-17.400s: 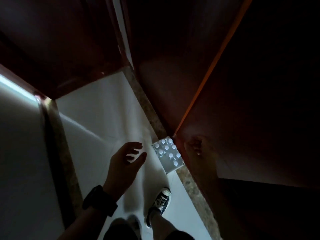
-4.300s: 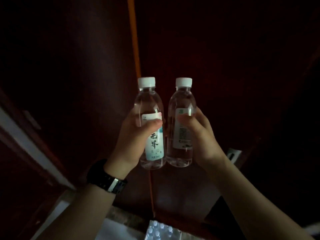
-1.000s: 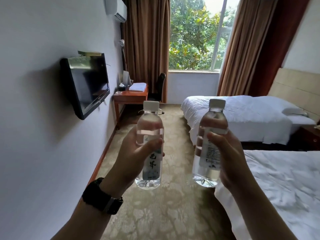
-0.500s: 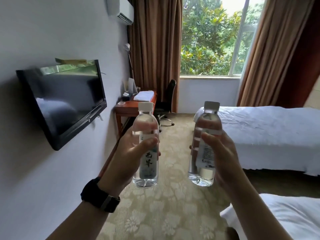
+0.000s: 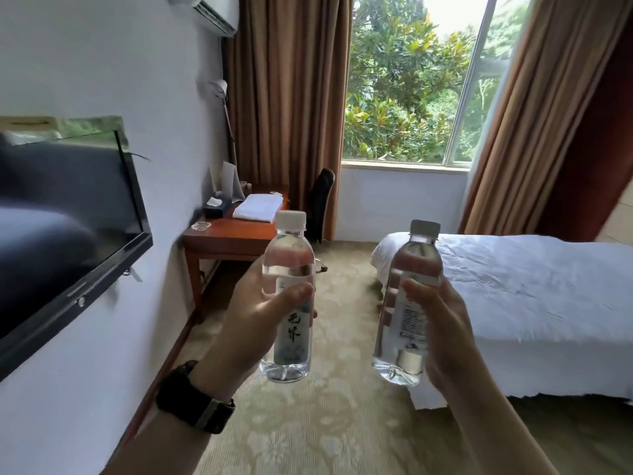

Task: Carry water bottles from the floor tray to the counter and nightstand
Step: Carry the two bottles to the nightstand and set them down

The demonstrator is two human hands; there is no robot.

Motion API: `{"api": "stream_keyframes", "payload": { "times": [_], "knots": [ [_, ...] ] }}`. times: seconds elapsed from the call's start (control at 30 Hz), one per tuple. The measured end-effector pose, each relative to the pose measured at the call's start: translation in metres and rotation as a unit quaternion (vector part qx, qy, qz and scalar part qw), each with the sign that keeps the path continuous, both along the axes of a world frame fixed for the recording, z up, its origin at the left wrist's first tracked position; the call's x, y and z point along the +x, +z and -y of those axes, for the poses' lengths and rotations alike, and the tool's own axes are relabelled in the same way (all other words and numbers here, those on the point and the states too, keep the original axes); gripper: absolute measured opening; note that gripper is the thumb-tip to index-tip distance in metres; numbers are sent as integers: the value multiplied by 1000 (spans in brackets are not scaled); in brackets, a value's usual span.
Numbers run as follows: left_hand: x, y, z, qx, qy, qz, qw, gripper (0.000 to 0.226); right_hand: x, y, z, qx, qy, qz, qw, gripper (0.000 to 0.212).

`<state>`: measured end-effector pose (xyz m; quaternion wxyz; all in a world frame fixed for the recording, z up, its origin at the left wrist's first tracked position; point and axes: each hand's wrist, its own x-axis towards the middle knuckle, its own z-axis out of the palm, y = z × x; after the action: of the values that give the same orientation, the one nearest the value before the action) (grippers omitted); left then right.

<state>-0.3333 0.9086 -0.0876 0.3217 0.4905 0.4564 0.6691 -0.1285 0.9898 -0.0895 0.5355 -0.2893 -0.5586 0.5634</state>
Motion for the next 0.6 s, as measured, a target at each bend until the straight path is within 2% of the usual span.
{"api": "stream_keyframes", "payload": {
  "times": [0.17, 0.33, 0.4, 0.47, 0.53, 0.6],
  "knots": [
    [-32, 10, -119, -17, -41, -5, 999, 54, -25, 10, -105, -4, -27, -1, 1000, 48],
    [-41, 7, -224, -32, -63, 4, 997, 57, -35, 6, -201, -10, -36, -24, 999, 59],
    [-36, 4, -265, -39, -68, -3, 997, 59, -31, 0, -240, -9, -51, -29, 998, 60],
    [-24, 2, -306, -44, -74, -1, 996, 60, -18, -4, -277, 2, -69, -25, 997, 51],
    [-5, 3, -349, -45, -89, -3, 995, 55, 2, -4, -310, 11, -98, -13, 995, 39],
    [21, 6, -391, -39, -121, -3, 992, 46, 28, -4, -336, 18, -133, -7, 991, 42]
  ]
}}
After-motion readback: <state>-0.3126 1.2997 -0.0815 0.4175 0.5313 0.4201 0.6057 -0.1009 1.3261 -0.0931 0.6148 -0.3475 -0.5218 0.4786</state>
